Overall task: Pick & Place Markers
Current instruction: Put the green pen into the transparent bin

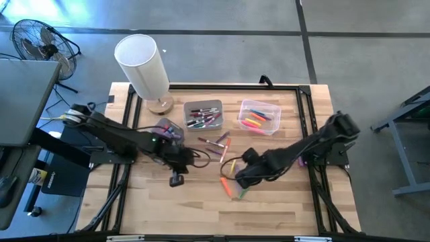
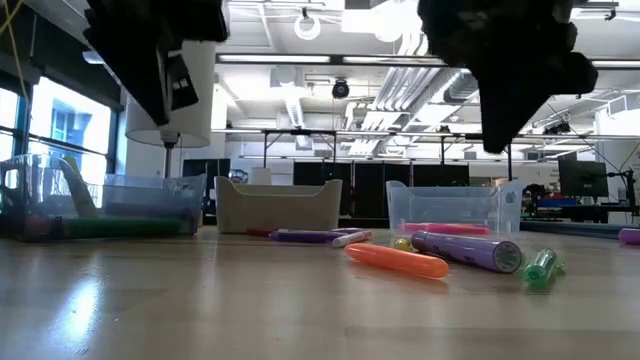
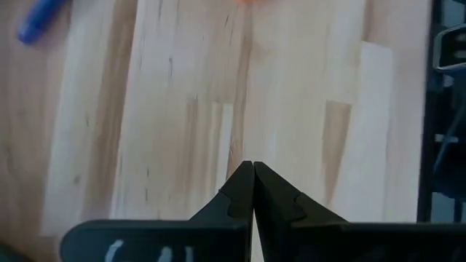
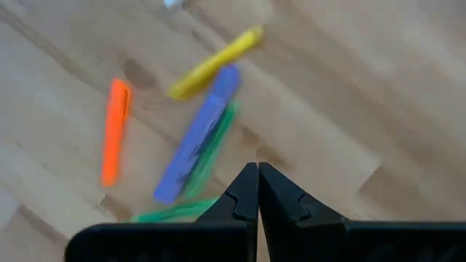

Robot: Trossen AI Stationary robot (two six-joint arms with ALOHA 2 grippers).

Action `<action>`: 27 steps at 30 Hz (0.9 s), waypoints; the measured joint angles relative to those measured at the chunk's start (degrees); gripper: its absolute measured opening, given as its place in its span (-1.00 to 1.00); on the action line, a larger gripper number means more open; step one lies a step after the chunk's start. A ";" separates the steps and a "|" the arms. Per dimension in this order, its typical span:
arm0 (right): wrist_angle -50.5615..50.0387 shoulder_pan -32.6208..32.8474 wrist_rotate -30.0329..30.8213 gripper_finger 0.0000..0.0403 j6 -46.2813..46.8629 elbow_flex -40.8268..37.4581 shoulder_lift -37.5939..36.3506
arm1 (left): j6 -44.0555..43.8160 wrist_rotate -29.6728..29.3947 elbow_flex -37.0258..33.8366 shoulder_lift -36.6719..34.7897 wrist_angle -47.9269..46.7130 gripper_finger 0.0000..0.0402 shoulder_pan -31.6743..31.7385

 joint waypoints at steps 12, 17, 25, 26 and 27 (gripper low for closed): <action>-1.91 -0.99 -7.21 -0.78 7.28 9.35 16.51 | 6.64 3.59 -0.14 -2.64 -1.87 -1.00 -0.02; -1.13 -1.08 -8.28 -0.62 9.71 9.32 19.24 | 7.35 4.01 -0.14 -2.64 -1.81 -1.00 -0.02; 0.22 -1.03 -6.84 -0.59 11.21 9.19 19.42 | 8.16 5.25 -0.14 -2.64 -2.80 -1.00 -0.02; 0.55 -1.03 -7.04 -0.59 11.27 9.16 19.44 | 8.16 5.25 -0.13 -2.64 -2.75 -1.00 -0.02; 0.99 -1.03 -7.04 -0.59 11.40 9.15 19.44 | 8.16 5.25 -0.14 -2.64 -2.76 -1.00 -0.02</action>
